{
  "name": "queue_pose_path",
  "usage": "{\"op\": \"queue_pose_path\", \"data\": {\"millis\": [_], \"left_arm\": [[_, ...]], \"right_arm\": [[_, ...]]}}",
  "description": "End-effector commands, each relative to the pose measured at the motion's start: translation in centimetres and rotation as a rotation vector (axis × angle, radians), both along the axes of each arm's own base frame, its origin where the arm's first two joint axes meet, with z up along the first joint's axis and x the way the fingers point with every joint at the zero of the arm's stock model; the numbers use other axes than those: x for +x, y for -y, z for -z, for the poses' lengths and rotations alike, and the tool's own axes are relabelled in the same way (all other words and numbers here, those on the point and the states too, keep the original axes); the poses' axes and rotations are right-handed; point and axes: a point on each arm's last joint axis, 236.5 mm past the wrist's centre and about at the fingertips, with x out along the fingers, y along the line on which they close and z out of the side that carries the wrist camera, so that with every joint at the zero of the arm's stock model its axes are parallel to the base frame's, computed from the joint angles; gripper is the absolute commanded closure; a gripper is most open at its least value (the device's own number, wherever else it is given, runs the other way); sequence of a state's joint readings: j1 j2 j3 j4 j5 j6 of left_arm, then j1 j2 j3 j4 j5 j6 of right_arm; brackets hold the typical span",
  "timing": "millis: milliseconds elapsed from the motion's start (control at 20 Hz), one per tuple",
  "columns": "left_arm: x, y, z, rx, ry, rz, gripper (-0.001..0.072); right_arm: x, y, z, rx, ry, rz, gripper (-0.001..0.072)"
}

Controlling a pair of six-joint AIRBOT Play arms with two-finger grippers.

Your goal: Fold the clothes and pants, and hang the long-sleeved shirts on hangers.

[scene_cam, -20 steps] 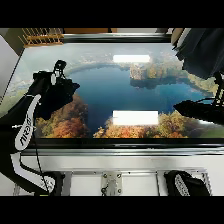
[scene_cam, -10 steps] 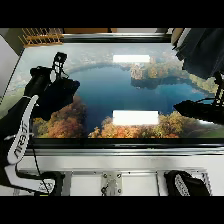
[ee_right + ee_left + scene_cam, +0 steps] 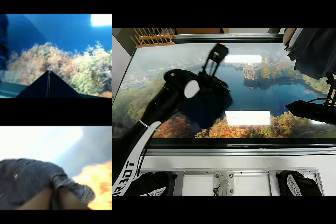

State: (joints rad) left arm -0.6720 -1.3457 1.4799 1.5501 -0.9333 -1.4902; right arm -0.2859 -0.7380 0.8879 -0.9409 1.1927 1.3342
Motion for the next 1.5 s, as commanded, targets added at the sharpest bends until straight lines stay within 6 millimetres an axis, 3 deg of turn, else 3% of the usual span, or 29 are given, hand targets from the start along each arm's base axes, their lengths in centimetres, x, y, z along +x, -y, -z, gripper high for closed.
{"op": "queue_pose_path", "data": {"millis": [0, 50, 150, 250, 350, 450, 600, 700, 850, 1000, 1050, 1150, 1200, 1300, 1350, 1400, 1450], "left_arm": [[-3.5, 4.1, 1.0, 0.003, -0.032, 0.082, 0.0031], [-2.8, 3.0, 1.1, -0.009, -0.054, 0.015, 0.0027], [-1.0, -0.9, 1.3, -0.062, -0.138, -0.165, 0.0028], [-0.4, -5.7, 3.3, -0.127, -0.26, -0.349, 0.0027], [-2.5, -8.7, 7.3, -0.197, -0.452, -0.456, 0.0027], [-5.4, -10.0, 12.0, -0.282, -0.649, -0.553, 0.0027], [-9.3, -9.6, 18.4, -0.348, -0.835, -0.637, 0.0027], [-11.0, -8.2, 21.2, -0.366, -0.905, -0.643, 0.0027], [-11.7, -5.6, 23.6, -0.369, -0.956, -0.625, 0.0027], [-11.6, -3.8, 24.6, -0.326, -0.993, -0.586, 0.0028], [-11.6, -3.6, 24.9, -0.303, -0.999, -0.57, 0.0053], [-11.3, -3.5, 24.9, -0.274, -1.0, -0.548, 0.0584], [-10.7, -3.8, 24.5, -0.27, -0.982, -0.541, 0.0691], [-9.0, -4.5, 21.9, -0.311, -0.928, -0.516, 0.0691], [-7.9, -5.0, 20.2, -0.342, -0.887, -0.507, 0.0691], [-6.9, -5.7, 18.2, -0.377, -0.844, -0.502, 0.0691], [-6.0, -6.4, 16.4, -0.409, -0.805, -0.502, 0.0691]], "right_arm": [[0.0, 0.0, 0.0, 0.001, 0.0, -0.001, 0.0649], [0.0, 0.0, 0.0, 0.001, 0.0, -0.001, 0.0649], [0.0, 0.0, 0.0, 0.001, 0.0, -0.001, 0.0649], [0.0, 0.0, 0.0, 0.001, 0.0, -0.001, 0.0649], [0.0, -0.1, -0.1, 0.004, 0.001, -0.001, 0.0649], [0.0, -0.1, -0.1, 0.005, 0.001, -0.001, 0.0649], [0.0, -0.2, -0.1, 0.009, 0.001, -0.002, 0.0649], [0.1, -0.6, -0.4, 0.03, 0.008, -0.005, 0.0649], [0.2, -1.2, -0.9, 0.066, 0.019, -0.011, 0.0649], [0.2, -1.2, -0.9, 0.068, 0.019, -0.012, 0.0648], [0.2, -1.2, -0.9, 0.067, 0.018, -0.012, 0.0648], [0.3, -1.1, -0.5, 0.062, 0.004, -0.011, 0.065], [0.4, -0.6, 0.2, 0.04, -0.013, -0.007, 0.0651], [0.4, 1.3, 2.5, -0.044, -0.075, 0.006, 0.0645], [0.4, 2.0, 4.0, -0.07, -0.111, 0.012, 0.0524], [0.6, 2.2, 5.4, -0.064, -0.143, 0.017, 0.023], [0.8, 2.0, 7.1, -0.042, -0.18, 0.02, 0.0043]]}}
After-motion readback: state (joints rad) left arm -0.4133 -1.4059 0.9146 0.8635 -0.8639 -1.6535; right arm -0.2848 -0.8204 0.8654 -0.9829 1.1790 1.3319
